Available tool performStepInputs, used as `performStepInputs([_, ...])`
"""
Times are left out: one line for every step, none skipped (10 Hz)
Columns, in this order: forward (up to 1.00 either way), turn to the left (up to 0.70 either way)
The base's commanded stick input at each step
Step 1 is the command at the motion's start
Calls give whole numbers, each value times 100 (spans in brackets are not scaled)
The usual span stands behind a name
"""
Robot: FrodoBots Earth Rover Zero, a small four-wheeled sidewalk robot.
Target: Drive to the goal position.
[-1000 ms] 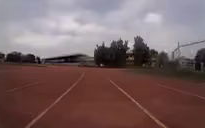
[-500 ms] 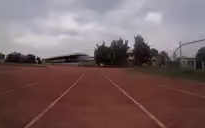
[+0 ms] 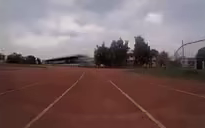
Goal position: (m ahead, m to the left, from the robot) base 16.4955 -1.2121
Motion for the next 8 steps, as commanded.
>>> performStepInputs([45,0])
performStepInputs([45,0])
performStepInputs([45,0])
performStepInputs([45,0])
performStepInputs([45,0])
performStepInputs([45,0])
performStepInputs([45,0])
performStepInputs([45,0])
